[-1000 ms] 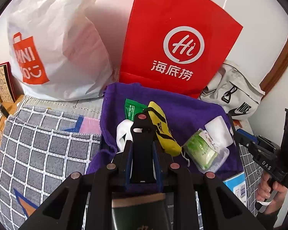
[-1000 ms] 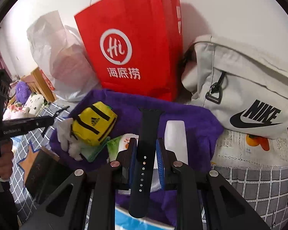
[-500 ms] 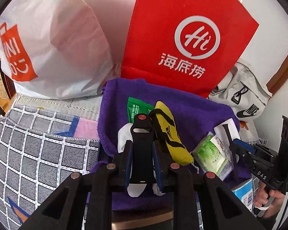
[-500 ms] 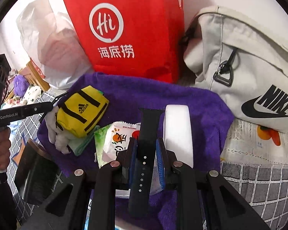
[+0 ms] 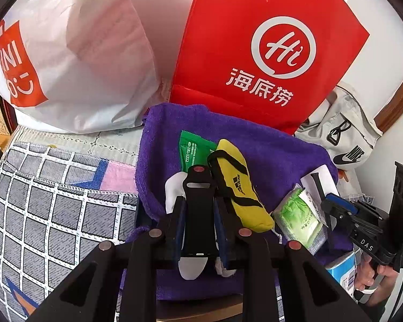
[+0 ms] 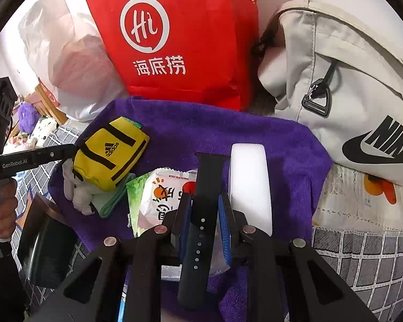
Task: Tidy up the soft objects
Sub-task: 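Lower the watch strap onto the towel and open the right gripper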
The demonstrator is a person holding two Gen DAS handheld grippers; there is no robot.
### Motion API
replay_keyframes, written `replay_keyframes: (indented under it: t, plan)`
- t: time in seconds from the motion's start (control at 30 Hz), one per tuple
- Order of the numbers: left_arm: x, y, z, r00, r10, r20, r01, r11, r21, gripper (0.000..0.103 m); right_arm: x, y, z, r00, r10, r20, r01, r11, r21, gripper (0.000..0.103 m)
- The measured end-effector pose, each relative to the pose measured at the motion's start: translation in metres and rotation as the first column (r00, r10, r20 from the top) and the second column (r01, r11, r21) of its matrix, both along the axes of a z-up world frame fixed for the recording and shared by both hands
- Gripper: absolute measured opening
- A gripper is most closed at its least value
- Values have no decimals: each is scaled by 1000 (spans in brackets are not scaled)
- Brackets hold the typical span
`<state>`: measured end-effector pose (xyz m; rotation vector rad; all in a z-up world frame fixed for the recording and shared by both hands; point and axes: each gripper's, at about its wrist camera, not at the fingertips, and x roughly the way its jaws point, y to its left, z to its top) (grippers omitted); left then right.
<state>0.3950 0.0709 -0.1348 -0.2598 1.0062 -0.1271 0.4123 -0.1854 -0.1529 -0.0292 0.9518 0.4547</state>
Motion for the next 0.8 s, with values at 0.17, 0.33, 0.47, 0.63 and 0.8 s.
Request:
replay_keyframes:
  t: [0.17, 0.33, 0.47, 0.63, 0.8]
  plan:
    - [-1, -1, 2, 1000, -8, 1, 8, 1000, 20, 21, 3, 1, -1, 1000, 3, -10, -3, 1000, 1, 21]
    - [-6, 0, 6, 1000, -14, -5, 14, 1000, 25, 28, 1, 0, 3, 1000, -11, -7, 11, 1000, 3, 22]
    - [-14, 0, 13, 1000, -15, -5, 15, 999, 30, 34, -5, -3, 10, 1000, -27, 3, 27, 1000, 4, 40]
    - [-28, -4, 26, 1000, -26, 12, 25, 999, 38, 37, -20, -5, 26, 998, -49, 26, 49, 999, 5, 54]
    - [-49, -14, 40, 998, -51, 30, 50, 998, 50, 41, -46, -8, 48, 993, -90, 71, 90, 996, 2, 81]
